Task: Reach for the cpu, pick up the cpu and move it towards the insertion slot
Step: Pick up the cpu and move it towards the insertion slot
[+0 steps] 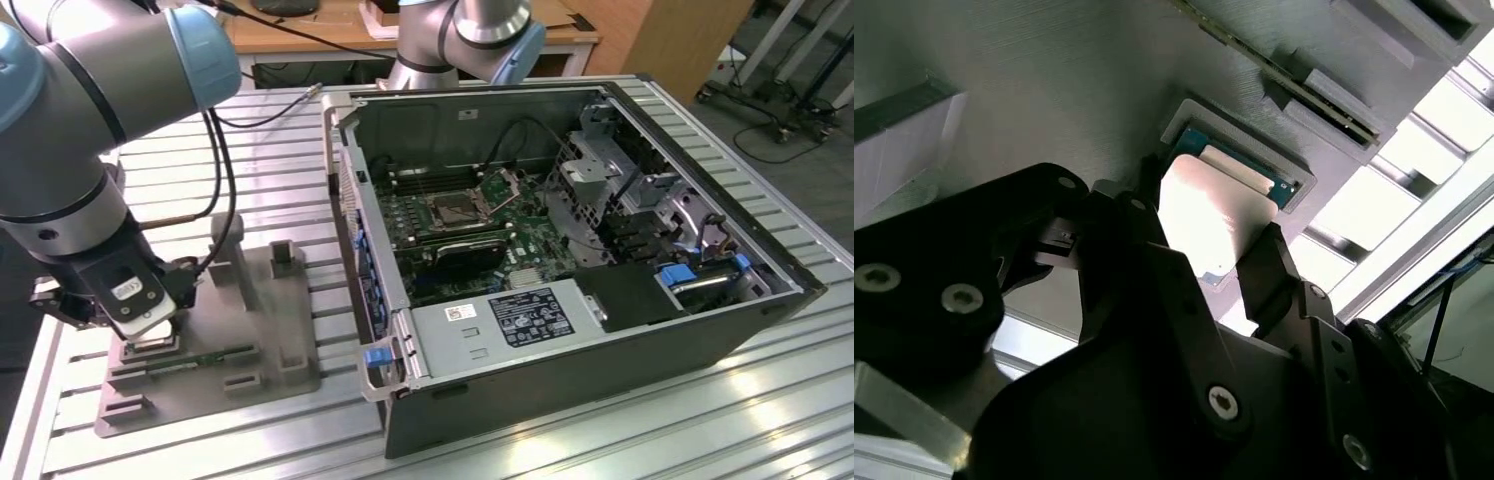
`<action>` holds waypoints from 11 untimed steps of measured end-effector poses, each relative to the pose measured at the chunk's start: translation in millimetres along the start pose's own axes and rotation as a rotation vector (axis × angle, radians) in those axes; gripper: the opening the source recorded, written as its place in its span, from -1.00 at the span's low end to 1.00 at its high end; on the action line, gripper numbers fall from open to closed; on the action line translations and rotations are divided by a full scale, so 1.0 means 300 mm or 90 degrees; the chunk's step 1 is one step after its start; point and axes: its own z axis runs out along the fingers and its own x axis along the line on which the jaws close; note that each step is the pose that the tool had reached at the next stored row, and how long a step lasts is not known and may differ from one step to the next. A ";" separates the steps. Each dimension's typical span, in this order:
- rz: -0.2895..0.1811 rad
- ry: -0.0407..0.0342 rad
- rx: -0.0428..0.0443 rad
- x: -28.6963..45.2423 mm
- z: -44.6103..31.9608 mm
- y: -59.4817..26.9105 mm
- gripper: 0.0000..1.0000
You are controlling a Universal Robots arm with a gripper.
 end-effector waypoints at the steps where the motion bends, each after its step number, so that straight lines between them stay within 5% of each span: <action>1: 0.000 0.0001 0.0000 0.000 -0.001 0.000 0.09; 11: 0.000 0.0001 0.0000 0.000 -0.010 0.001 0.09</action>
